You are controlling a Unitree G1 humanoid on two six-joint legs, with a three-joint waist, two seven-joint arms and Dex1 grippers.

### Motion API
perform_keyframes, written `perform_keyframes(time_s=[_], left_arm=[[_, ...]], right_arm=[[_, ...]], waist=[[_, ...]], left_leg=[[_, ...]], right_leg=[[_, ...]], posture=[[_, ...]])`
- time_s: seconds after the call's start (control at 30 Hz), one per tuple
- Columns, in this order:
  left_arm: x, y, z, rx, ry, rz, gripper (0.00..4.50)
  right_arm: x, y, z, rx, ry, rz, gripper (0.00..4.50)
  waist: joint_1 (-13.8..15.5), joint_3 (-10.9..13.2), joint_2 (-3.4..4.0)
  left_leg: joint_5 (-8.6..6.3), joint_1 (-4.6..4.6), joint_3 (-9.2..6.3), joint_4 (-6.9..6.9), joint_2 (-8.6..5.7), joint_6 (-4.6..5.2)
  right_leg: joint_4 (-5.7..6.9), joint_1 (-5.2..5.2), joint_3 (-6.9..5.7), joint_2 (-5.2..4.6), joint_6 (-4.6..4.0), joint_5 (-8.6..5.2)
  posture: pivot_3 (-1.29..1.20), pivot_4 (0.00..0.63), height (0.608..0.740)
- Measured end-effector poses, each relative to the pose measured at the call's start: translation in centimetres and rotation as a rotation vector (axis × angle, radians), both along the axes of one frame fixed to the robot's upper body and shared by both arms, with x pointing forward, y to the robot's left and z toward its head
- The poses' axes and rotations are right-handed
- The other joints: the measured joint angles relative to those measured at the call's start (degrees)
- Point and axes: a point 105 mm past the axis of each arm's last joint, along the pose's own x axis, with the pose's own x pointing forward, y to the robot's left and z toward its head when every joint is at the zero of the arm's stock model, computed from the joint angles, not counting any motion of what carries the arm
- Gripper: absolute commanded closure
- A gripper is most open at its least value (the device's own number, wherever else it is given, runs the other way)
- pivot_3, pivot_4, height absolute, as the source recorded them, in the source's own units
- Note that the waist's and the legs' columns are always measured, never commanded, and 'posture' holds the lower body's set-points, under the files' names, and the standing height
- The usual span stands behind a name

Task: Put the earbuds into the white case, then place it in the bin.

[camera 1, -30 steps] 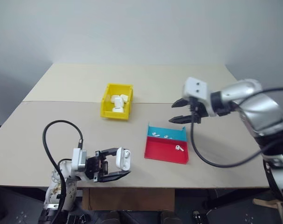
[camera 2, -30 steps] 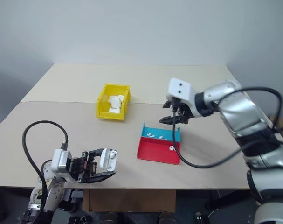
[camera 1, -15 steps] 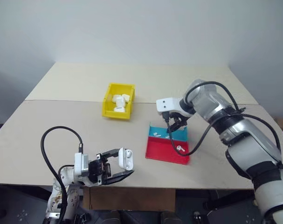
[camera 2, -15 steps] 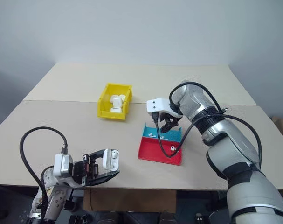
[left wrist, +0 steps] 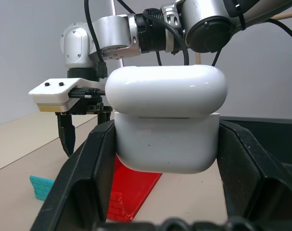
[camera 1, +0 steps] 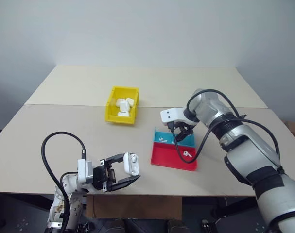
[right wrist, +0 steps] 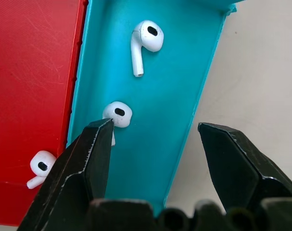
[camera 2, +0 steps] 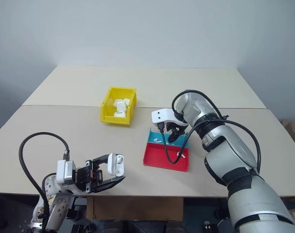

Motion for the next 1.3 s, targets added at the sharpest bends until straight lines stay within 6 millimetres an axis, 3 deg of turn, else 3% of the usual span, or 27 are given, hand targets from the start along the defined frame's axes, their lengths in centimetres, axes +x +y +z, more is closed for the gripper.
perform_keyframes(time_s=[0.6,1.3], left_arm=[[-0.1,0.0,-0.1,0.000,-0.015,0.003,1.72],[0.2,-0.3,-0.1,-0.003,-0.017,0.000,1.72]], right_arm=[[-0.7,0.4,-1.6,-0.006,0.009,0.035,1.13],[-0.3,-0.5,-1.5,-0.015,-0.010,-0.005,1.13]], waist=[[0.03,0.00,0.00],[-0.03,0.00,0.00]], left_leg=[[0.00,0.00,0.00,0.00,0.00,0.00],[0.00,0.01,0.00,0.00,0.00,0.00]], right_leg=[[0.00,0.01,0.00,0.00,0.00,0.00],[0.00,0.01,0.00,0.00,0.00,0.00]], posture=[[0.00,0.150,0.740],[0.00,0.150,0.740]])
